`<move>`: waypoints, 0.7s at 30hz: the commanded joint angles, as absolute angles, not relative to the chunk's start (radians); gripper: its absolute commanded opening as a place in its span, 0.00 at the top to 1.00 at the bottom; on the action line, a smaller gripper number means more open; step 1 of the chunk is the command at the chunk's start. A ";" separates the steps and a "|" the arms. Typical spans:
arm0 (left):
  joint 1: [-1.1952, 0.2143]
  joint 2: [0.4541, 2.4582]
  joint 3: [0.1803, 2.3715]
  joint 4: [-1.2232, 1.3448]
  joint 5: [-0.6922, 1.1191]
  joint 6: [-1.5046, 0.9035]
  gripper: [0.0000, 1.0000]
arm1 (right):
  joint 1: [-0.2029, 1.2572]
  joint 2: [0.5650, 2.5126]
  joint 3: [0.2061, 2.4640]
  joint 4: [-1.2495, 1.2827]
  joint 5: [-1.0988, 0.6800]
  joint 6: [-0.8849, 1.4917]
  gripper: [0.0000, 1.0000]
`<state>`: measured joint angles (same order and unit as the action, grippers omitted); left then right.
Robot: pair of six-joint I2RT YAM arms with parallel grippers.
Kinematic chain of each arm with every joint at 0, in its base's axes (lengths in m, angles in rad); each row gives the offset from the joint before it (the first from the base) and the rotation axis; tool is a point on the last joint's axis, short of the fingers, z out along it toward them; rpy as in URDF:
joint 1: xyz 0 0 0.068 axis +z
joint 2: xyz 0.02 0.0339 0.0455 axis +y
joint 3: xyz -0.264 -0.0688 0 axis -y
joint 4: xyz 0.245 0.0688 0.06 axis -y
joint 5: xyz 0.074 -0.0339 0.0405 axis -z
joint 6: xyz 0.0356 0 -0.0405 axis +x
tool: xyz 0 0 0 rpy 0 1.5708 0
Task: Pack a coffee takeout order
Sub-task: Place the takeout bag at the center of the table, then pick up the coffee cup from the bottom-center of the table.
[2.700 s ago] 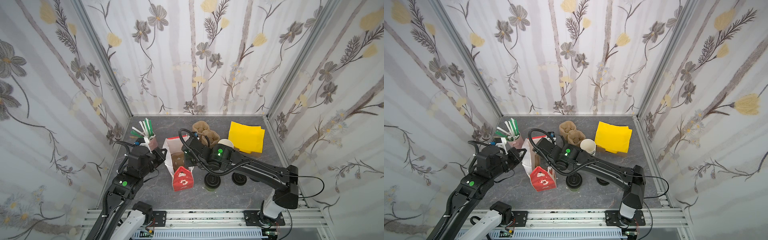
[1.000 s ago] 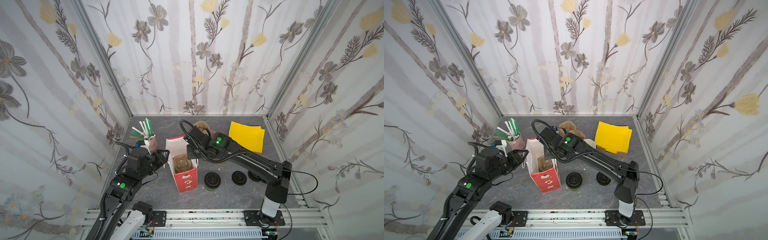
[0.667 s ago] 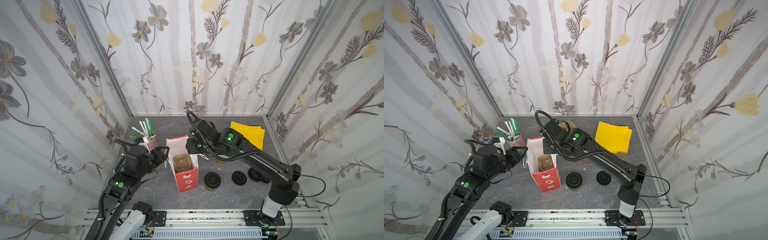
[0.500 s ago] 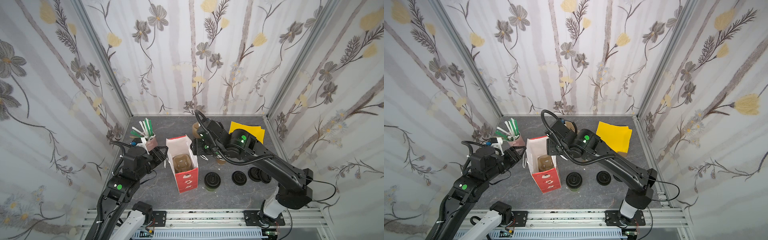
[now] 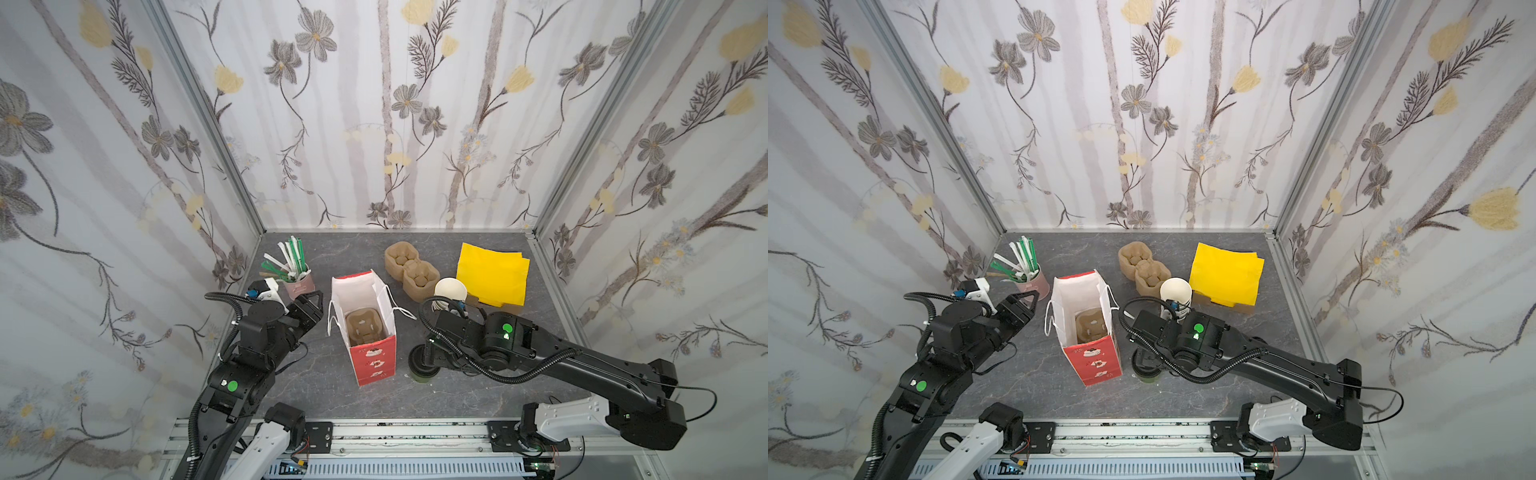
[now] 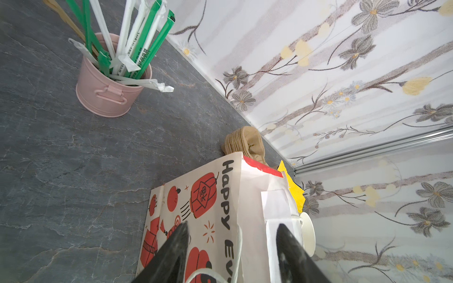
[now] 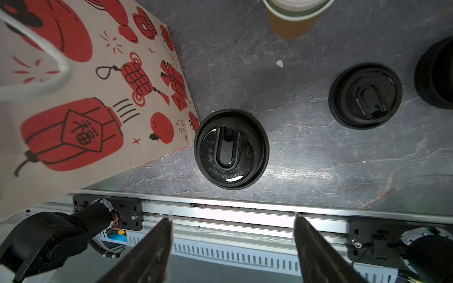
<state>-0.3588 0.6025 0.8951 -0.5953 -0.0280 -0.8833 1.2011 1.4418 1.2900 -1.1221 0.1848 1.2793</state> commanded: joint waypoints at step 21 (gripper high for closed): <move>-0.357 0.582 0.893 -0.566 -0.184 -0.891 0.42 | 1.128 1.604 1.280 -1.039 0.111 1.489 0.17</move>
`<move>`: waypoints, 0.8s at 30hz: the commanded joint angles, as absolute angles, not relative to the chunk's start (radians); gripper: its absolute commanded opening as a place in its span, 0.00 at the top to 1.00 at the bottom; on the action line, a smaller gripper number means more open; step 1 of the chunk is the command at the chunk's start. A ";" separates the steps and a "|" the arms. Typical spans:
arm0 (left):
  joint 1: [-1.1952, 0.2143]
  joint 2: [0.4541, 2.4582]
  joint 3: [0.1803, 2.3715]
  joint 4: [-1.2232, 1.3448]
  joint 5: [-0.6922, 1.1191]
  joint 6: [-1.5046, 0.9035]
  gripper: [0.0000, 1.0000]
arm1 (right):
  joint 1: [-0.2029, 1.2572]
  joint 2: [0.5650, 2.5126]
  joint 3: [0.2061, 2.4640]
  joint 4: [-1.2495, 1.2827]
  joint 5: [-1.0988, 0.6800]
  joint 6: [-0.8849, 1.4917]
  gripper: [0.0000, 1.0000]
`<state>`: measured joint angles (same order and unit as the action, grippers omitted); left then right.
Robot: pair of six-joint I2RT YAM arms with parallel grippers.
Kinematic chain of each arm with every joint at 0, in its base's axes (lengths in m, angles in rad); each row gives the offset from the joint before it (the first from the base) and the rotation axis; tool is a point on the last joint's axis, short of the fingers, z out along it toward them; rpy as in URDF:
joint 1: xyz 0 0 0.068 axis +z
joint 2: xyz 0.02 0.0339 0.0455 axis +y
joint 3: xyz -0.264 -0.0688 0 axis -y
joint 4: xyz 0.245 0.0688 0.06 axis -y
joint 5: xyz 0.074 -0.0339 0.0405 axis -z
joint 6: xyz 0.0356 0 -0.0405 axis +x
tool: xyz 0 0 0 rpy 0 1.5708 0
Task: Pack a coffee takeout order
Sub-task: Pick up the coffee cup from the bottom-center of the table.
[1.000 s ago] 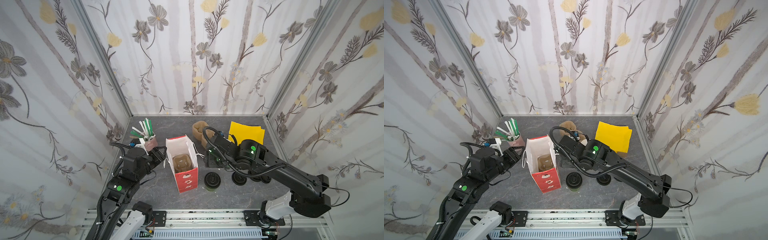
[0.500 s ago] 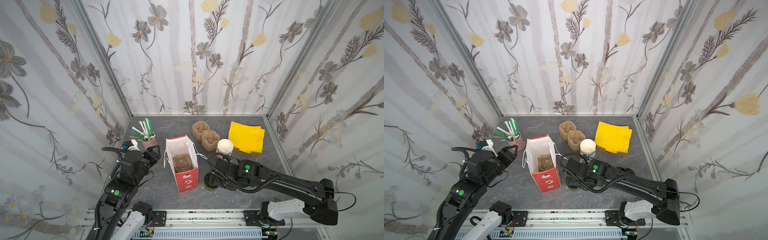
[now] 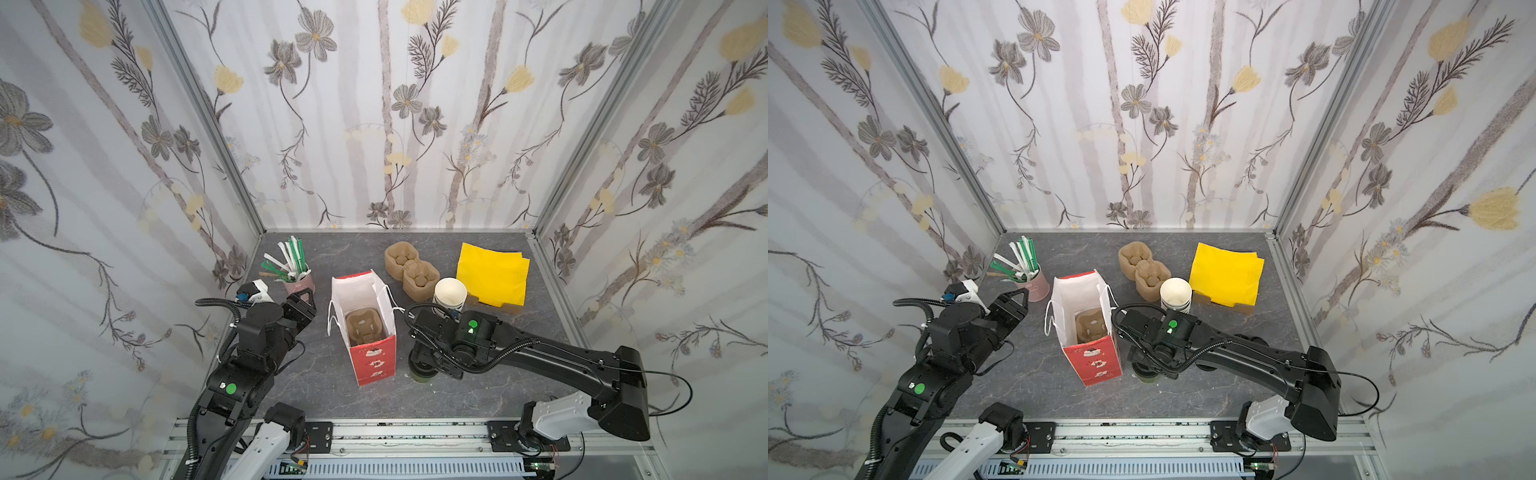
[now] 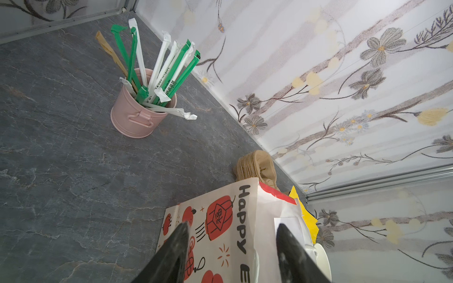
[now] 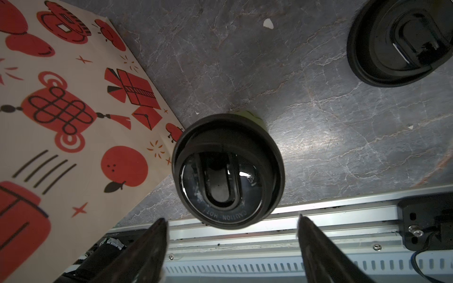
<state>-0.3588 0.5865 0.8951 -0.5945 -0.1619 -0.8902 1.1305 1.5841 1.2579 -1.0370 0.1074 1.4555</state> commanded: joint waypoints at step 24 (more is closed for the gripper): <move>-0.359 0.576 0.874 -0.564 -0.181 -0.896 0.42 | 1.095 1.748 1.381 -1.132 0.084 1.488 0.19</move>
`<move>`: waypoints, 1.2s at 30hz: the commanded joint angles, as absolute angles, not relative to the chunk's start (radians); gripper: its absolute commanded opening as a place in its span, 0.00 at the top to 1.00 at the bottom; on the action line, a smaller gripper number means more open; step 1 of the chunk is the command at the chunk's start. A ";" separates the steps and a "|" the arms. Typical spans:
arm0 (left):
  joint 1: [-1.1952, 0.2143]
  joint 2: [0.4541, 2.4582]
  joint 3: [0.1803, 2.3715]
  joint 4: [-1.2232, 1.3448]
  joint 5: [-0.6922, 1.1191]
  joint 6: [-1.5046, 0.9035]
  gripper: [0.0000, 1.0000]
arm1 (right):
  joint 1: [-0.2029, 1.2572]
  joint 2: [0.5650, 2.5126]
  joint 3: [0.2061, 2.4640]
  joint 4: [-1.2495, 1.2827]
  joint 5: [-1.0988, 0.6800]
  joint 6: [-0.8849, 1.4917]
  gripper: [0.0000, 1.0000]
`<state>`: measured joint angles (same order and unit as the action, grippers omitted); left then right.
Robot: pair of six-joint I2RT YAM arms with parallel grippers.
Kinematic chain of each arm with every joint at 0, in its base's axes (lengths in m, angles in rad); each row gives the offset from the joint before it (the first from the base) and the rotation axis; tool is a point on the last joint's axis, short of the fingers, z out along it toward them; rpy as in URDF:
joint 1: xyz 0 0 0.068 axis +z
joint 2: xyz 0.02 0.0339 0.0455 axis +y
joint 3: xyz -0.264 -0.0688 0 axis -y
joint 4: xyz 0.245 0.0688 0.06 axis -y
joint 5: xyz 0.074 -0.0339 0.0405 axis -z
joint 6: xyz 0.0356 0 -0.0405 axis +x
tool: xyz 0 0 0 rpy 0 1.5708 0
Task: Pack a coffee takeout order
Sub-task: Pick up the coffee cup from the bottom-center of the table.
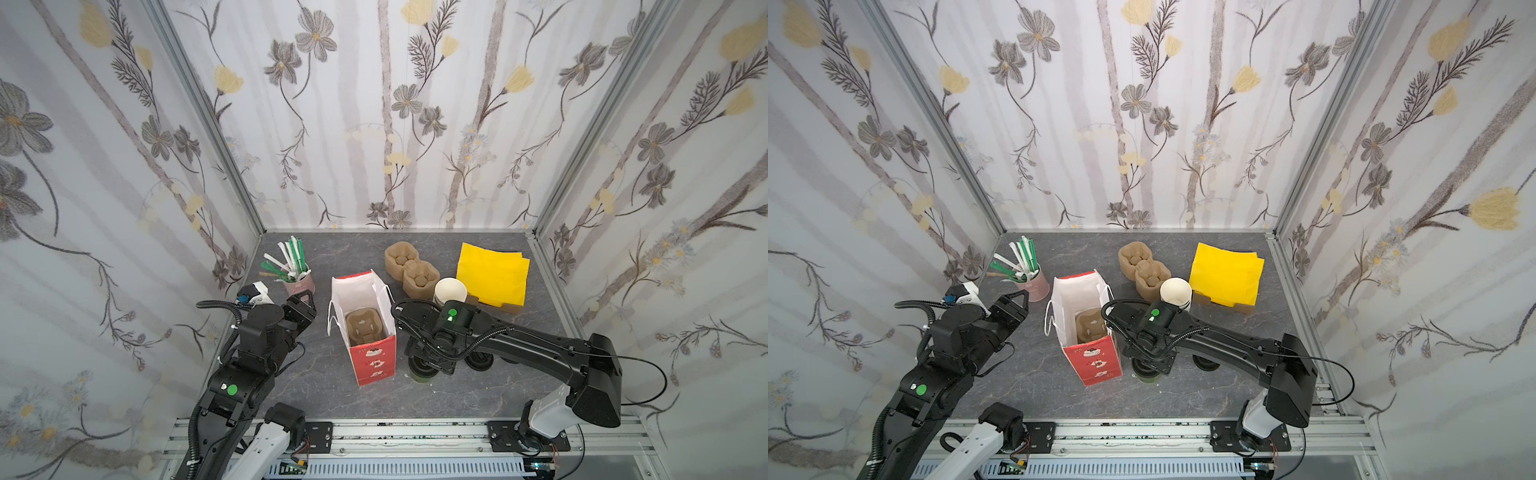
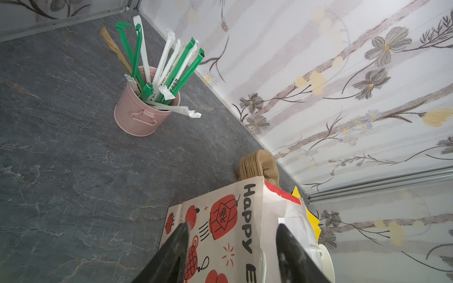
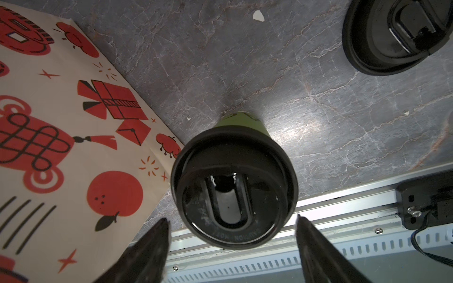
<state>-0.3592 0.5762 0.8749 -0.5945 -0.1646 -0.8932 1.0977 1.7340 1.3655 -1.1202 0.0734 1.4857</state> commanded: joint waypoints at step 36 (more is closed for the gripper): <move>-0.359 0.561 0.856 -0.565 -0.183 -0.905 0.46 | 1.085 1.827 1.410 -1.142 0.079 1.425 0.21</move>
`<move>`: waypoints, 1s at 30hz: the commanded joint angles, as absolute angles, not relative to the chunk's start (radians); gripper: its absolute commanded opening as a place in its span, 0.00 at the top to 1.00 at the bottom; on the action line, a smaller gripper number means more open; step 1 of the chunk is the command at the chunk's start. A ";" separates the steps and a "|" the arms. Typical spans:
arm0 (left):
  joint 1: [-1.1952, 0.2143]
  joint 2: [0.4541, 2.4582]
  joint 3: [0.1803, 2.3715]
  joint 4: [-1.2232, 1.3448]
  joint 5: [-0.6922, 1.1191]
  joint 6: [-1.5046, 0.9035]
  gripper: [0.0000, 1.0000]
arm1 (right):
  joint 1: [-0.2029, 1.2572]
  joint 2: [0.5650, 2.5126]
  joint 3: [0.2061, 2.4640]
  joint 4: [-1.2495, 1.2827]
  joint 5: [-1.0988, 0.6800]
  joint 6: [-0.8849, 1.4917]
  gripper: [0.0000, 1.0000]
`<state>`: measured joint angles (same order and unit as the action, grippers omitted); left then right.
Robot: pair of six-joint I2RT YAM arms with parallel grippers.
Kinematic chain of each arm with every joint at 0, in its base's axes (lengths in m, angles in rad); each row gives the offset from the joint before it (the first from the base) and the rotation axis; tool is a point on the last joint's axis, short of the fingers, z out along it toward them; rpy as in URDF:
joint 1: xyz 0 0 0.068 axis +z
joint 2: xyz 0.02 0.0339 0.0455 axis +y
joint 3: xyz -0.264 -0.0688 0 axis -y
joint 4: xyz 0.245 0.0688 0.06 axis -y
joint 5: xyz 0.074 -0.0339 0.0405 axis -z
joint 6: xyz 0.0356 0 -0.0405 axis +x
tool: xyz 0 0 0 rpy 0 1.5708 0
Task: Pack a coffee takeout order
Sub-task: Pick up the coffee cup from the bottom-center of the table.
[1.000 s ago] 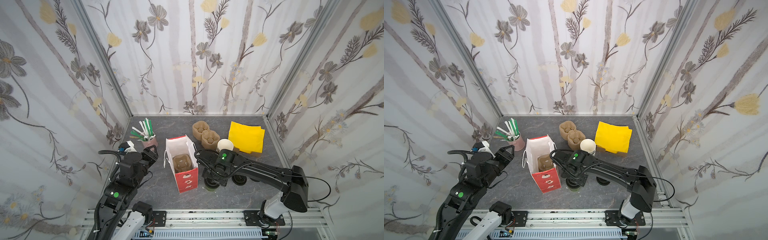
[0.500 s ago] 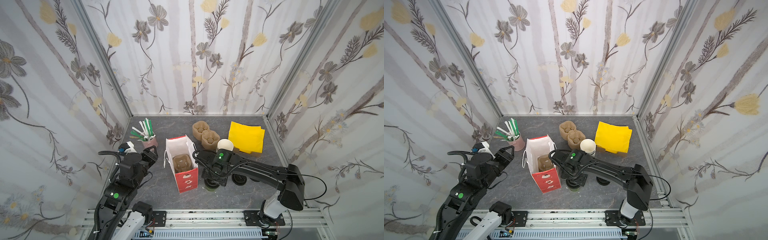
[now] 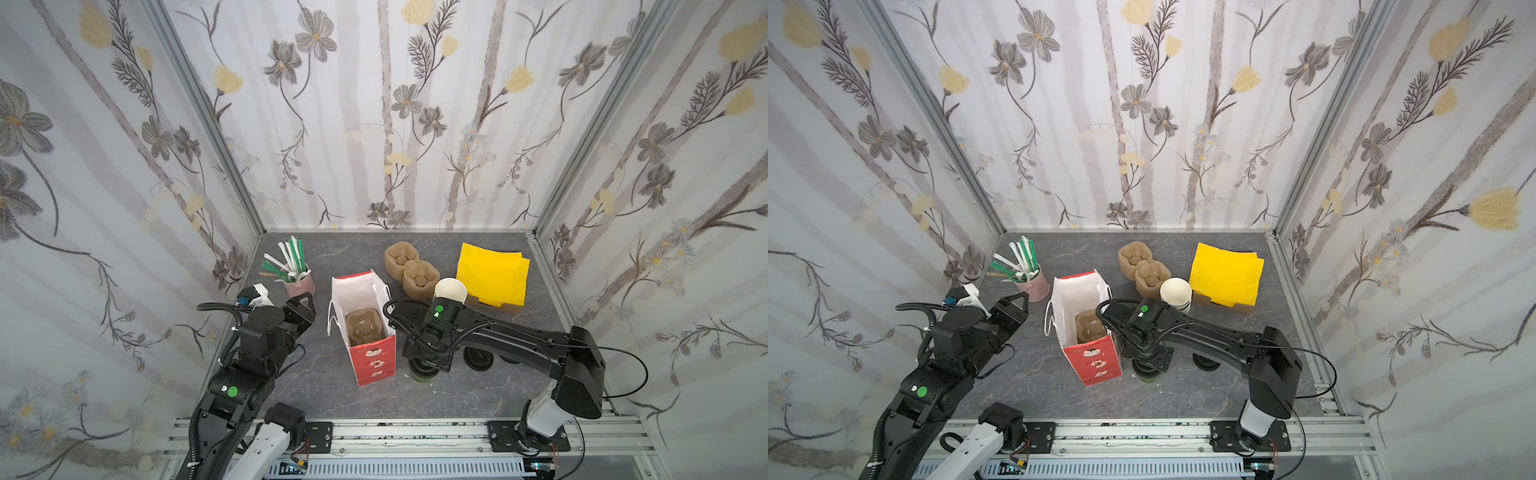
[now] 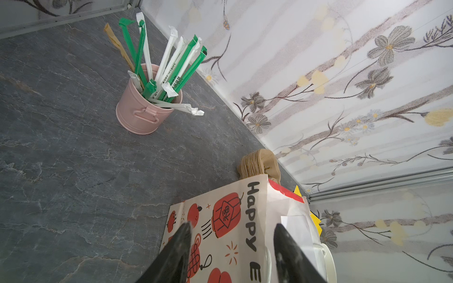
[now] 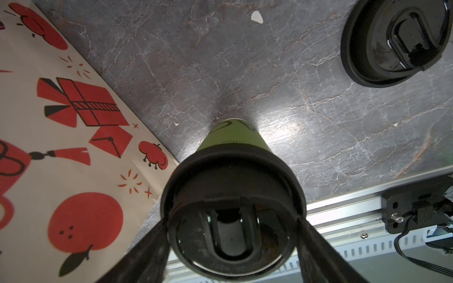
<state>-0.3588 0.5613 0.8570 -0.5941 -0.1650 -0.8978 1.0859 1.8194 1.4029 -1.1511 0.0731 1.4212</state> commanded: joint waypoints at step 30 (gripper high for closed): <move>-0.359 0.560 0.851 -0.565 -0.202 -0.913 0.47 | 1.079 1.815 1.411 -1.167 0.094 1.416 0.28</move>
<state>-0.3588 0.5575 0.8509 -0.5941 -0.1825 -0.9016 1.0798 1.8297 1.4040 -1.1538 0.0696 1.4113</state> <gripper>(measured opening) 0.533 0.720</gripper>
